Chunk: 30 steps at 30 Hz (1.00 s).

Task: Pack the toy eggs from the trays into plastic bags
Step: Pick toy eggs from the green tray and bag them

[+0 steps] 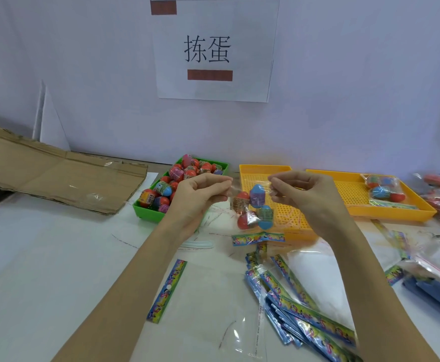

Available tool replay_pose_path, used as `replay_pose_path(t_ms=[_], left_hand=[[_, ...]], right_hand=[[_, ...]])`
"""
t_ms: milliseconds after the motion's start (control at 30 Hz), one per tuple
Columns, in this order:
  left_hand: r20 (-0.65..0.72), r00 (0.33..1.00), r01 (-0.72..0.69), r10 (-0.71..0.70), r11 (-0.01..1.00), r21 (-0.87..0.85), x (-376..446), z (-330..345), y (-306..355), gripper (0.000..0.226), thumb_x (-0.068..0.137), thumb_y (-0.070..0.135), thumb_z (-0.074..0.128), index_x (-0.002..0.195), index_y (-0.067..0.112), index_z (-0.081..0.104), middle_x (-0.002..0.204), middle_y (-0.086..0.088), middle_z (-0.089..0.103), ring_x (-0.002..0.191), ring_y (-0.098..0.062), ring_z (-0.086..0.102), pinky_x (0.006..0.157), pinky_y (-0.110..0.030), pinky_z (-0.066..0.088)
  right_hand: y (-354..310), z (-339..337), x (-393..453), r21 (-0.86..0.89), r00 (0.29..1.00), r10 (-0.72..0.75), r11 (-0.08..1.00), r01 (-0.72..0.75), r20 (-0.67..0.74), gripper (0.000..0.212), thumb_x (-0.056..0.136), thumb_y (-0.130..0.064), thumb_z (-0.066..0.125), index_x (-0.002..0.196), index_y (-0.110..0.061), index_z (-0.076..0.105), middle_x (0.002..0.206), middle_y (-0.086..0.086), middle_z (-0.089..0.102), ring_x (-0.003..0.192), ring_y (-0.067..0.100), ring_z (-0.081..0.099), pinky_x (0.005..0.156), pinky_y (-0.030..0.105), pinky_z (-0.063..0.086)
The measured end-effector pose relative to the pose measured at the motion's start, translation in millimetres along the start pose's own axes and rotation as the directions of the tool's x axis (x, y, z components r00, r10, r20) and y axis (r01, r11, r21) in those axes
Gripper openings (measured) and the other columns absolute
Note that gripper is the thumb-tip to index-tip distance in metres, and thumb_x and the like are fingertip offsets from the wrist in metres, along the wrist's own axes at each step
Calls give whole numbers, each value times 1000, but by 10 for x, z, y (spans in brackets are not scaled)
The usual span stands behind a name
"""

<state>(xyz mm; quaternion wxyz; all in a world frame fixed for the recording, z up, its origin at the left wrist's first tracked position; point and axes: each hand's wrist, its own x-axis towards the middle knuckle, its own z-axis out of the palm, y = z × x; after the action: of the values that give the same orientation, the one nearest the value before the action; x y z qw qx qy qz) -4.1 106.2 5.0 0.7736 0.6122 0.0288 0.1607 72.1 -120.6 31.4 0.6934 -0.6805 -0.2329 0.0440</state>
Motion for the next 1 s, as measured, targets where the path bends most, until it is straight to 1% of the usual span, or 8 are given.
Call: replay_pose_path(t_ms=[133,300,400,500,733,867,900,1000], left_hand=[[43,999,-17,18,999,-27,-9,6,36,16,83,7,78,98,11,83,99,-10,78,91,-18,70,81,-24,59],[81,988,-137,130,986,91,2,-48,48,16,90,5,76,98,15,84,102,-9,79,97,-20,72,85,-26,58],[130,968,-239,213,944,228,-10,-82,61,20,92,1,73,101,17,84,102,-6,79,98,-18,73,87,-23,56],[169,947,-312,274,910,275,-28,-93,75,26,91,-1,74,95,23,84,100,-2,78,99,-14,73,87,-21,56],[200,931,-357,305,875,328,-49,-120,97,24,94,-6,68,97,12,83,104,-4,73,99,-16,69,87,-23,57],[161,943,-326,290,900,290,-64,-99,116,7,90,13,78,94,15,84,102,-6,74,95,-18,70,85,-24,58],[143,945,-326,295,895,303,-60,-91,113,8,86,16,81,93,14,84,100,-4,74,94,-16,71,82,-22,58],[114,946,-323,303,880,349,-42,-91,107,12,83,10,84,95,11,83,100,-2,75,93,-15,72,82,-20,57]], right_hand=[[-8,-53,-7,59,998,10,998,-13,60,16,88,-15,77,102,-14,82,93,15,79,81,23,76,76,22,60],[25,-60,5,115,996,19,993,-29,91,17,82,-22,78,98,-17,83,95,16,78,84,24,76,77,23,60],[54,-70,24,95,996,9,995,-18,90,9,92,-12,75,92,-17,82,92,14,78,82,22,75,76,23,59],[95,-72,41,50,995,-14,999,9,96,24,94,0,67,85,-18,79,85,10,76,79,18,72,75,21,58],[119,-47,44,-36,991,-79,996,83,105,32,95,4,56,81,-14,78,82,7,73,81,17,71,79,23,57],[77,-44,48,103,992,-31,994,18,123,30,93,-10,55,80,-10,82,90,15,75,86,23,71,81,25,59],[74,-37,46,86,992,-32,996,21,122,26,96,-14,60,83,-11,82,91,15,76,87,23,71,82,25,59],[88,-13,33,-141,992,-56,987,72,117,10,97,-20,71,95,-18,81,90,4,78,90,15,73,80,20,57]])
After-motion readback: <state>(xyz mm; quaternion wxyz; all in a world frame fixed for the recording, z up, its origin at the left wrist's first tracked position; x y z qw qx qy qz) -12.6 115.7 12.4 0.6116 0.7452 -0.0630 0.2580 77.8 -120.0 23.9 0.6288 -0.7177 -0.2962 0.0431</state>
